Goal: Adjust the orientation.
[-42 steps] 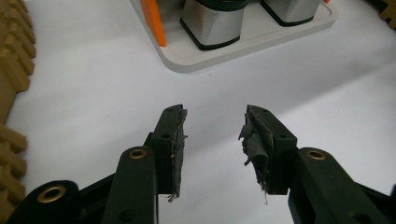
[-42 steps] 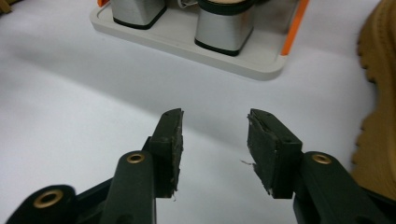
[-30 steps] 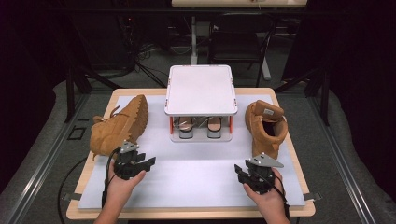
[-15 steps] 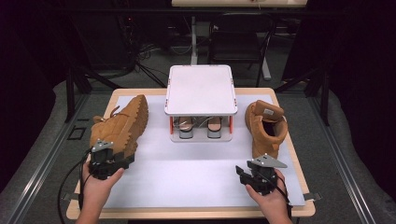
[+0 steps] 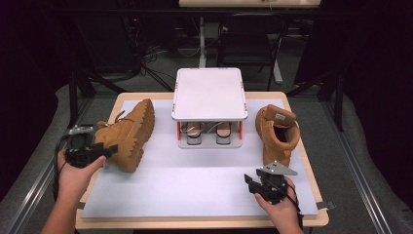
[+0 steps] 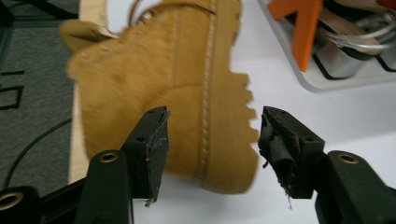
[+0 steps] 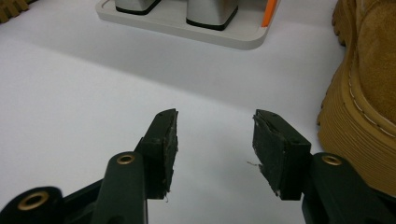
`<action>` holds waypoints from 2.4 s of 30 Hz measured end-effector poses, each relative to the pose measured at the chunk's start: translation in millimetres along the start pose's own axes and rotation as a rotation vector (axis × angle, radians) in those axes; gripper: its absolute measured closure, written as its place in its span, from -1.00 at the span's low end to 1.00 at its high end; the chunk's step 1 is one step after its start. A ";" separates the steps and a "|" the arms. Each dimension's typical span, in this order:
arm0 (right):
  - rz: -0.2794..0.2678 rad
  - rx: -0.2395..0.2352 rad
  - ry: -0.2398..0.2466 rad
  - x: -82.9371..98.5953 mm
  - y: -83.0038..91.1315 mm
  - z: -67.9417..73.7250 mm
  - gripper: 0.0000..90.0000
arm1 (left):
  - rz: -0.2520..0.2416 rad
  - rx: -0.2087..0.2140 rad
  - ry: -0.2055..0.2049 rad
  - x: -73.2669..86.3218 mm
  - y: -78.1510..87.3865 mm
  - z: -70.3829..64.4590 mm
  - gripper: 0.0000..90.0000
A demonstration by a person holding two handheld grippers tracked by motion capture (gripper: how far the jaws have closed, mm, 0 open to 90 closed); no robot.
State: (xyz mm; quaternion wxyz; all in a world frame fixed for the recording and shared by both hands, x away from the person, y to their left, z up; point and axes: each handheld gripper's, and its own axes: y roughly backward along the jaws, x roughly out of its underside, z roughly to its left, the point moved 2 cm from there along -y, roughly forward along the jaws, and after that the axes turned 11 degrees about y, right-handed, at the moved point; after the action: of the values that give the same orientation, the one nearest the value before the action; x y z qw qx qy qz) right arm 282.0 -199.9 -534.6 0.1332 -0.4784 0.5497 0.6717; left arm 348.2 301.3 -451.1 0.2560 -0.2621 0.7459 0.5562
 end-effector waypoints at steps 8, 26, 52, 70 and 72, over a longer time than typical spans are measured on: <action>0.012 0.003 -0.017 2.8 -3.0 -3.1 0.11 | 0.014 -0.013 0.033 -29.7 -6.3 15.7 -0.08; 0.011 -0.015 -0.057 5.7 -3.6 -9.8 0.09 | 0.195 -0.050 0.101 -55.6 -40.1 34.4 -0.15; 0.021 -0.009 -0.066 7.6 -4.0 -15.8 0.08 | 0.316 -0.123 0.179 -58.7 -71.7 57.6 -0.31; 0.023 -0.012 -0.078 9.2 -4.7 -19.6 0.07 | 0.328 -0.094 0.217 -57.4 -74.3 64.8 -0.36; 0.025 -0.014 -0.079 9.2 -4.8 -19.7 0.07 | 0.340 -0.080 0.245 -56.1 -75.5 68.1 -0.39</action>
State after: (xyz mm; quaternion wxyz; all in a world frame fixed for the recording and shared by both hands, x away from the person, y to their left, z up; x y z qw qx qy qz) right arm 290.5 -218.4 -543.6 0.1428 -0.4455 0.5454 0.6955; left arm 446.4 354.5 -482.9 0.0556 -0.2081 0.7823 0.5844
